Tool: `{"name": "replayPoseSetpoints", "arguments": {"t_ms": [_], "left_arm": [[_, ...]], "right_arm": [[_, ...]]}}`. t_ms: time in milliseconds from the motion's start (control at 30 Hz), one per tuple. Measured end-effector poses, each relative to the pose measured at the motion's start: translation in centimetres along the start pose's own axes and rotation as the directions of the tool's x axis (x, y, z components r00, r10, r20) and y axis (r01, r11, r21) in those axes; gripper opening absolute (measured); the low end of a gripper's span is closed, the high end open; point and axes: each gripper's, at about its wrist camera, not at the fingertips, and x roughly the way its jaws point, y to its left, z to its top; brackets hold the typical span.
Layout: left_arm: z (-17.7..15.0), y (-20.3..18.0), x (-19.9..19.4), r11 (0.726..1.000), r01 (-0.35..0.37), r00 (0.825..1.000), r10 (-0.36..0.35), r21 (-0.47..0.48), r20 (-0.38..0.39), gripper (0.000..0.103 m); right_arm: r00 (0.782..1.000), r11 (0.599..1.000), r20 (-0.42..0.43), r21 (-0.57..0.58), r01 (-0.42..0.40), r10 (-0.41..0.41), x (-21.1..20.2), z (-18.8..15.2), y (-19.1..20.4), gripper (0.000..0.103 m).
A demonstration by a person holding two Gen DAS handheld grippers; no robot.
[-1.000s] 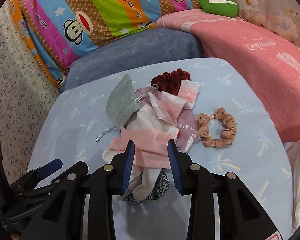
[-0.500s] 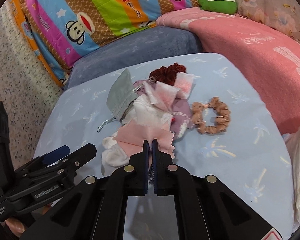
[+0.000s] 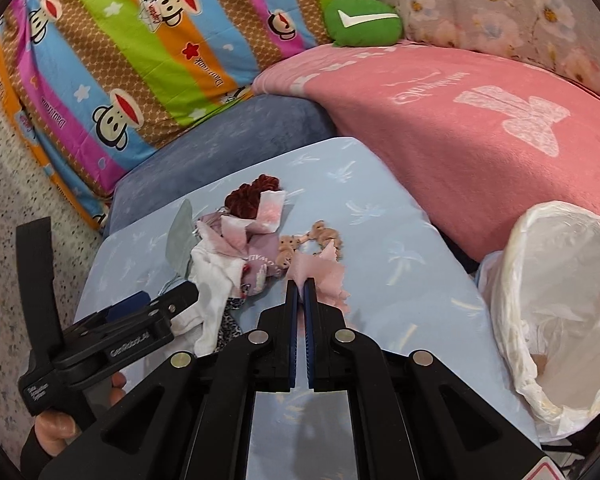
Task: Collect trash
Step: 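Grasp the white cloth with the left gripper while the right grasps the pink cloth, then carry both cloths over the bin and open both grippers to drop them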
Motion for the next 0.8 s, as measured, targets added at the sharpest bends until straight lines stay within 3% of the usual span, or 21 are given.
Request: {"name": "replayPoseSetpoints", "arguments": {"t_ms": [100,200,300,333,433,800], "left_arm": [[0.4,-0.9,0.9,1.000,-0.003,1.000,0.003,0.022,-0.003,0.074],[0.7,-1.0,1.9,1.000,0.003,1.000,-0.002,0.018,-0.031,0.059],[0.6,-1.0,2.5,1.000,0.008,0.999,-0.007,0.015,-0.050,0.038],[0.5,-0.9,2.6,1.000,0.015,0.998,-0.014,0.013,-0.059,0.026],[0.4,-0.9,2.1,1.000,0.017,0.998,-0.017,-0.003,-0.057,0.014],[0.9,-3.0,-2.7,0.998,0.057,0.998,-0.057,0.001,0.020,0.012]], "right_arm": [[1.000,1.000,-0.001,0.012,0.003,-0.003,-0.1,0.0,-0.9,0.005],[1.000,1.000,-0.004,0.022,0.002,-0.002,-0.1,-0.1,-1.4,0.005],[1.000,1.000,-0.006,0.027,0.000,0.000,0.0,-0.2,-1.8,0.005],[1.000,1.000,-0.007,0.029,-0.001,0.001,0.0,-0.2,-1.8,0.005],[1.000,0.999,-0.005,0.032,-0.007,0.008,-0.1,-0.4,-2.1,0.005],[0.998,0.998,0.050,0.047,-0.039,0.037,-2.8,-0.1,-2.5,0.005]]}}
